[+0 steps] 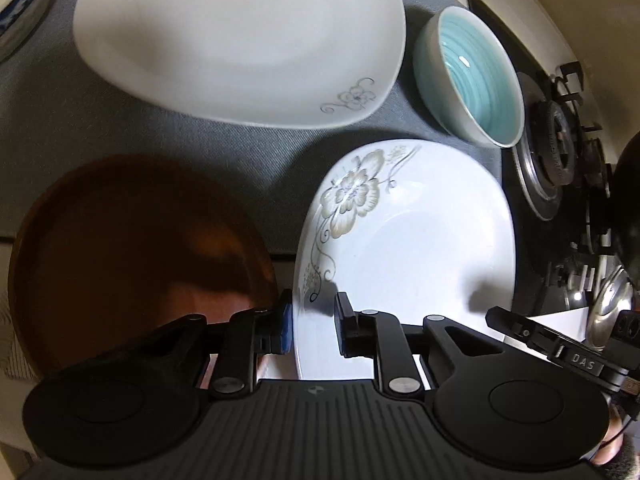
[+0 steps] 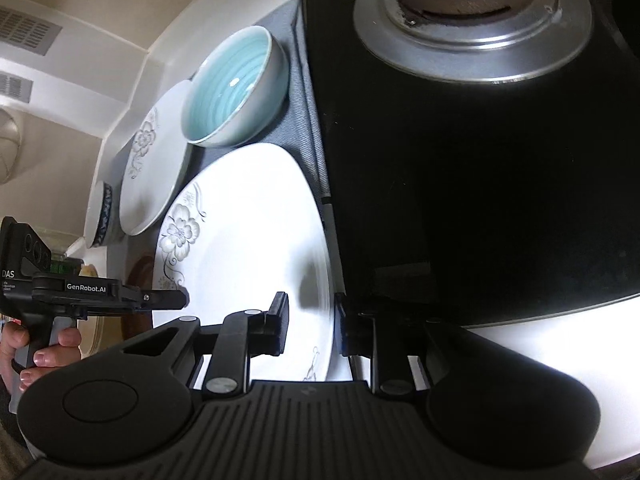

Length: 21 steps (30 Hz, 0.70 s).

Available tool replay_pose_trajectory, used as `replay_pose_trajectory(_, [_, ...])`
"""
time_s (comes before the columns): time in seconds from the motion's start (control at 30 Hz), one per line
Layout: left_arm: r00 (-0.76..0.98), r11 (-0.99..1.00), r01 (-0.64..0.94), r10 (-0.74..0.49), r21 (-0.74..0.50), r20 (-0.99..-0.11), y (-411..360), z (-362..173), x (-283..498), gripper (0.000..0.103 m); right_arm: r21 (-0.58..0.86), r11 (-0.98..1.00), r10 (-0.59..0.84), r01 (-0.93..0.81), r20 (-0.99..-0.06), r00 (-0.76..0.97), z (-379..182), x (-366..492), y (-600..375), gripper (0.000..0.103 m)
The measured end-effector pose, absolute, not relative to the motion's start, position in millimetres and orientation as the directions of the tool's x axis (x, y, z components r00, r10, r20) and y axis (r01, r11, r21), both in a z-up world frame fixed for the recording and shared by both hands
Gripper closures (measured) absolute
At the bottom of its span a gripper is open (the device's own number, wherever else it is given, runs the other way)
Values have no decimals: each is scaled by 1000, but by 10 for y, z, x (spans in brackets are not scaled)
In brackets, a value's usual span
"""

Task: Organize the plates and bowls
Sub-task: 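Grasp the white floral plate rim with the left gripper and lift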

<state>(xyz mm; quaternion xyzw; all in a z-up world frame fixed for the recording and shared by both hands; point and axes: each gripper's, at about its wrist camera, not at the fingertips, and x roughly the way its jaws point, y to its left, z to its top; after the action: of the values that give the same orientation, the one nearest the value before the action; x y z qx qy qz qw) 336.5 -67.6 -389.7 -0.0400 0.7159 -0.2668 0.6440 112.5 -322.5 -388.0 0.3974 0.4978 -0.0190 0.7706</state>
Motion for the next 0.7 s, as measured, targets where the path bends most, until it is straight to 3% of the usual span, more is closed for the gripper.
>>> replay_pose_trajectory(0.1, [-147,804,320,-481,-501,-865,-665,-3719,3277,76,566,691,323,450,-798,508,-3789,1033,-3218,74])
replay_pose_trajectory(0.2, [-128,805,347,-467,-481,-875,-674,-3669,3241,69,617,651,354,443,-763,542,-3746,943,-3222,74])
replay_pose_trajectory(0.27, [-155,808,317,-472,-496,-868,-635,-3738,3286,69,621,651,352,436,-756,552,-3732,920,-3201,74])
replay_pose_trajectory(0.4, [-177,805,327,-463,-495,-869,-622,-3809,3297,79,621,643,324,449,-752,575,-3715,861,-3140,75])
replay_pose_trajectory(0.7, [-165,764,397,-486,-509,-858,-499,-3568,3292,82,612,643,218,460,-723,656,-3384,763,-2907,81])
